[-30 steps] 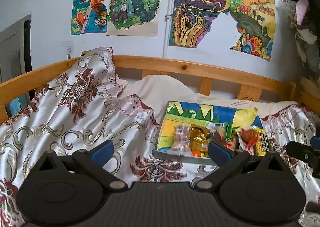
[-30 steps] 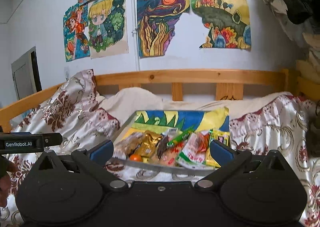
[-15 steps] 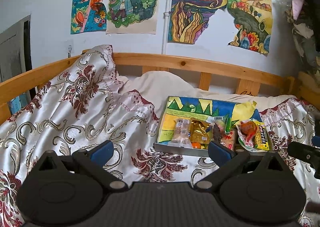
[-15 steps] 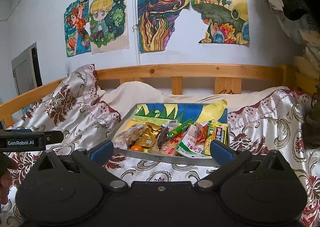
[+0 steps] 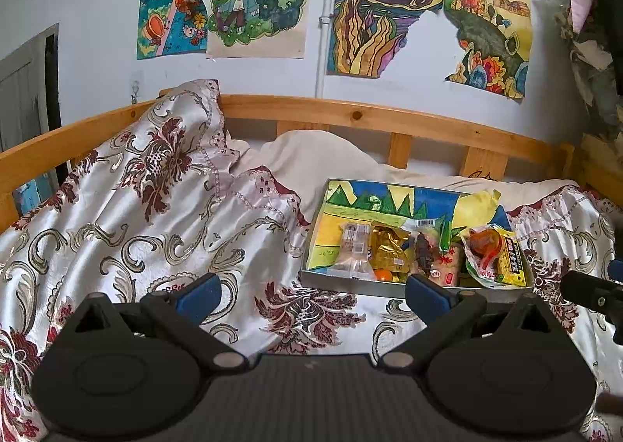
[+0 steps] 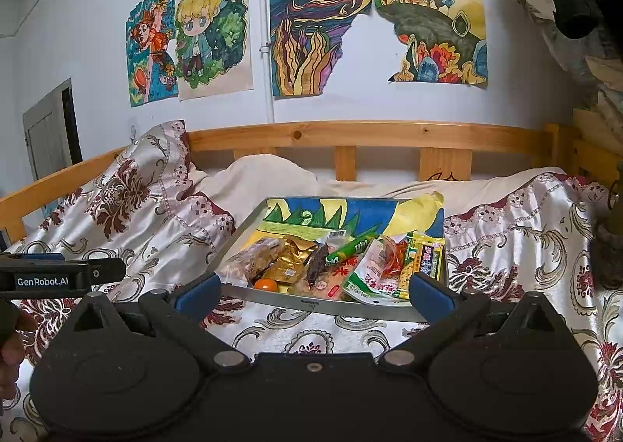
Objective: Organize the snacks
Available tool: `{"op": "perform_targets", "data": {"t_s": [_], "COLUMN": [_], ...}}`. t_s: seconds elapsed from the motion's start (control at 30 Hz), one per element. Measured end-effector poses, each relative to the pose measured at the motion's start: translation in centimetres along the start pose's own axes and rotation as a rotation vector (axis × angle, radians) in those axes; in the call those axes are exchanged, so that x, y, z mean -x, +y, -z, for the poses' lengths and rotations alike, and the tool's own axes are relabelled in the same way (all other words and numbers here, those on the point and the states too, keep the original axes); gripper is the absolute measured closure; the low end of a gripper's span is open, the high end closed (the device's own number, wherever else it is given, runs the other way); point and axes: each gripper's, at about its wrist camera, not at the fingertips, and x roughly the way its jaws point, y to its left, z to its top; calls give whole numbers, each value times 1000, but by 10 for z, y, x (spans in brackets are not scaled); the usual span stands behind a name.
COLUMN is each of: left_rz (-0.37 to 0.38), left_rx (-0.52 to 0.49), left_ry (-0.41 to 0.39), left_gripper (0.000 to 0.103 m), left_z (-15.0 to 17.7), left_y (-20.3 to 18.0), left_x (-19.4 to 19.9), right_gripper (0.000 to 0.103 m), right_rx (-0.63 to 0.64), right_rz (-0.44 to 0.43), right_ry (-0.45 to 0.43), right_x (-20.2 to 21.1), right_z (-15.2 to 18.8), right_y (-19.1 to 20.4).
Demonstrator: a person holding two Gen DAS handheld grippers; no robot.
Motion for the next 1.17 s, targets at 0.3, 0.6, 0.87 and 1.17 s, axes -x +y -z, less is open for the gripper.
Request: {"op": "perform_targets", "data": {"t_s": [0.3,0.6,0.87,1.17], "left_rz": [2,-31,-16,-22], "left_rx": [2,-21,-89,-86], "left_ry": [6,8,-12,-4], "left_gripper": [1,1,1,1], "left_z": [1,2,5,8], "left_y": [0,-3,-13,-11], "left_x": [-1,-1,0,-3], "right_gripper": [1,1,1,1], "right_rx": [0,2,14,21], "right_rz": [-1,-3,-7,-11], "right_ry": [3,13,28,41], "right_x": [-2,-6,-8,-12], "right_z": [1,5,6,6], "right_y": [-1,-3,-1,-1]}}
